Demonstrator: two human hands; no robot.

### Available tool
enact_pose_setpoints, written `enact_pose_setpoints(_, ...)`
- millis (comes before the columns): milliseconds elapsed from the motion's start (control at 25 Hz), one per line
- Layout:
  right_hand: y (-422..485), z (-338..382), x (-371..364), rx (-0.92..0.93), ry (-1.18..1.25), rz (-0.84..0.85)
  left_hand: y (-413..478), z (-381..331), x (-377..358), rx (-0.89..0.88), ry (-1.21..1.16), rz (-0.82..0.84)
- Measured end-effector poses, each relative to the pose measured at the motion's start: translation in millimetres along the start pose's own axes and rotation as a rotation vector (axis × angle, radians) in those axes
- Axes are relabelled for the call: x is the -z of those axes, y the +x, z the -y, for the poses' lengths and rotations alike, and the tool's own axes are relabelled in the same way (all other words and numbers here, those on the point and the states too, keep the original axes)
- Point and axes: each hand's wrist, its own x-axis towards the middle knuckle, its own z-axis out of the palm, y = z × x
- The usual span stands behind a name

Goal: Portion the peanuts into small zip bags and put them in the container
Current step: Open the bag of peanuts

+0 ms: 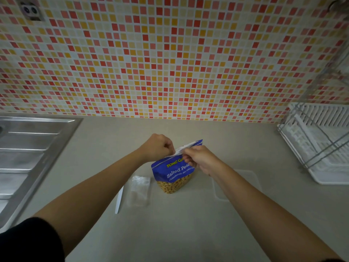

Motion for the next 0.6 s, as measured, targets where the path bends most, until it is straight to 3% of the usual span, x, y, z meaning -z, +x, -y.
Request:
enact_pose_setpoints(280, -6.0, 13.0, -1.1, -0.061, -0.082, -0.022, -1.1, 2.8, -0.8, -0.052, 0.318, -0.150)
enact_pose_setpoints(400, -14.6, 13.8, 3.9, -0.041, -0.122, -0.039, -1.7, 11.3, 4.9, -0.036, 0.268, -0.121)
enact_pose_setpoints(600, -28.3, 15.2, 14.2, -0.005, -0.400, -0.066, -4.5, 1.5, 8.0, -0.135, 0.250, -0.091)
